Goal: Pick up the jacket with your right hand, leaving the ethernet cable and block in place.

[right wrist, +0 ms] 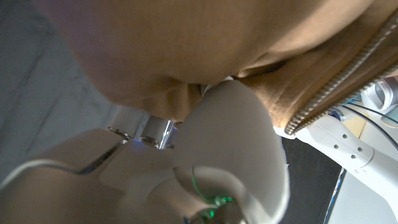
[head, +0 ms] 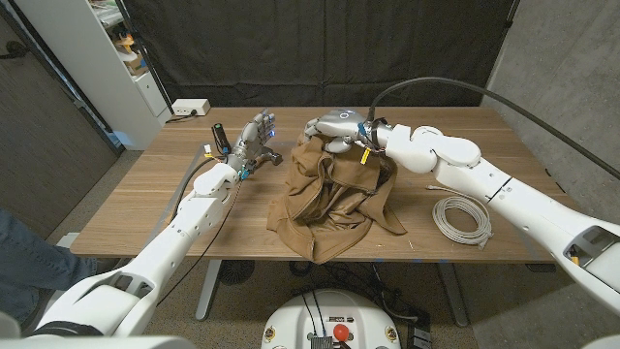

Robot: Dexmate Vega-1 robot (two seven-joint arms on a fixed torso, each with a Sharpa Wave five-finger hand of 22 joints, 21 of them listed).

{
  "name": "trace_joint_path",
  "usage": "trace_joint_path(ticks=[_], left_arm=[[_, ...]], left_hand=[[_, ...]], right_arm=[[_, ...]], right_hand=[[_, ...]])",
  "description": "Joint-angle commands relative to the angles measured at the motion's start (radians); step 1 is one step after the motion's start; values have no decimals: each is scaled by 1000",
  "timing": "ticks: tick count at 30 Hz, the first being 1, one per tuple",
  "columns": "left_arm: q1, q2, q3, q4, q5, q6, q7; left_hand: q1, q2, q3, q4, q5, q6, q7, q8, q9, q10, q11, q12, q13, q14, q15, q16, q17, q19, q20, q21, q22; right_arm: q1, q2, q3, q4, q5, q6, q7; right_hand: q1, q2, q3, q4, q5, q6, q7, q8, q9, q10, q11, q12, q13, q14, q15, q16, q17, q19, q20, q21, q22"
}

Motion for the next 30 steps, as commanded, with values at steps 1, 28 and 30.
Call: trace_joint_path(ticks=[1,28,30], left_arm=[[13,10,-7,-28,1,13,13],[13,14,-7,-40,-3,19,8],[19,16,-9,-50,-2,19,14]], left_hand=[[-4,5,1,-4,0,5,2,3,3,9,3,2,2,5,2,5,6,0,8,3,5],[-5,7,1,-6,0,6,3,3,3,8,3,1,2,5,3,5,6,-3,8,2,5],[-5,7,1,-7,0,6,3,3,3,8,3,1,2,5,2,5,6,-3,8,2,5]], right_arm=[[22,-7,31,-45,64,-12,75],[27,-39,122,-174,123,-121,89],[25,-47,135,-189,134,-128,91]], right_hand=[[90,90,12,-1,12,0,-1,-4,-3,3,2,-8,-2,46,-175,-5,7,94,-154,14,1],[87,90,27,-5,36,4,-4,-7,1,7,4,-26,4,62,-173,-24,37,66,-156,55,1],[86,90,27,-5,37,4,-4,-8,1,8,4,-27,4,63,-172,-25,40,64,-157,58,1]])
